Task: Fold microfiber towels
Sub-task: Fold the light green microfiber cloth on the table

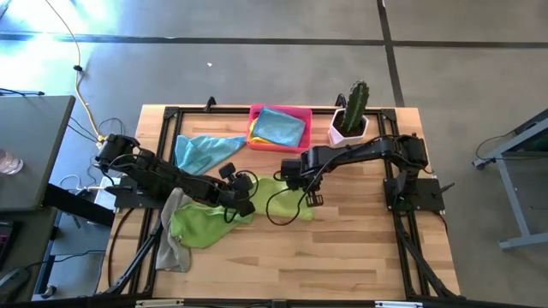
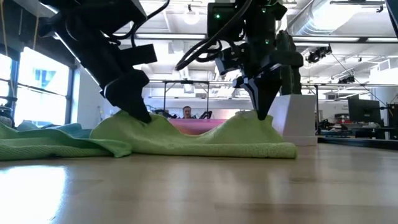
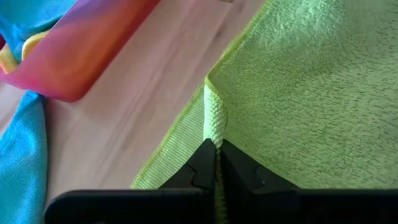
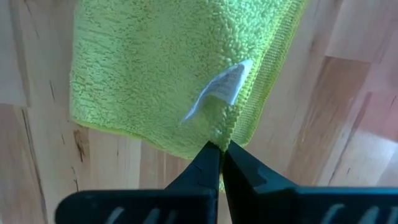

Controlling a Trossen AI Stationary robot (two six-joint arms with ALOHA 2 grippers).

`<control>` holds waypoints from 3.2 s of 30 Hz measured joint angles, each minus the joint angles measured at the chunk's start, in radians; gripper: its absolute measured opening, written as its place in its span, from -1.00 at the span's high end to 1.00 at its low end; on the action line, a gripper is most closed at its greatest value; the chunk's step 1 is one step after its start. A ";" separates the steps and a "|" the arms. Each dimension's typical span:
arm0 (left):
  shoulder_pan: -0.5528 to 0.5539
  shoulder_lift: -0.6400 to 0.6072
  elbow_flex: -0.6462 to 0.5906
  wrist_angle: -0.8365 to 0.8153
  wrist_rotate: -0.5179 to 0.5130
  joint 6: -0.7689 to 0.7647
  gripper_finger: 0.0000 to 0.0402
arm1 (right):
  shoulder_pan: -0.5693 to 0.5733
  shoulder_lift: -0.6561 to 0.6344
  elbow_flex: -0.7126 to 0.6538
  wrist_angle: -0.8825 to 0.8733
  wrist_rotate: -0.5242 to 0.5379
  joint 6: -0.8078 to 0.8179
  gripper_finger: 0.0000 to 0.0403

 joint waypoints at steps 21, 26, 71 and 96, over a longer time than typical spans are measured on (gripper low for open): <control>0.020 0.076 0.000 0.002 -0.004 0.064 0.47 | 0.051 0.000 0.000 0.019 0.050 0.299 0.16; 0.022 0.062 0.001 -0.070 -0.032 0.085 0.20 | 0.109 0.001 0.000 0.053 0.101 0.385 0.16; 0.063 -0.009 0.080 -0.130 0.318 0.554 0.03 | 0.276 -0.247 -0.764 1.276 0.588 1.248 0.16; 0.075 0.190 0.080 0.228 0.534 0.364 0.03 | 0.219 -0.147 -0.539 0.587 0.381 1.167 0.16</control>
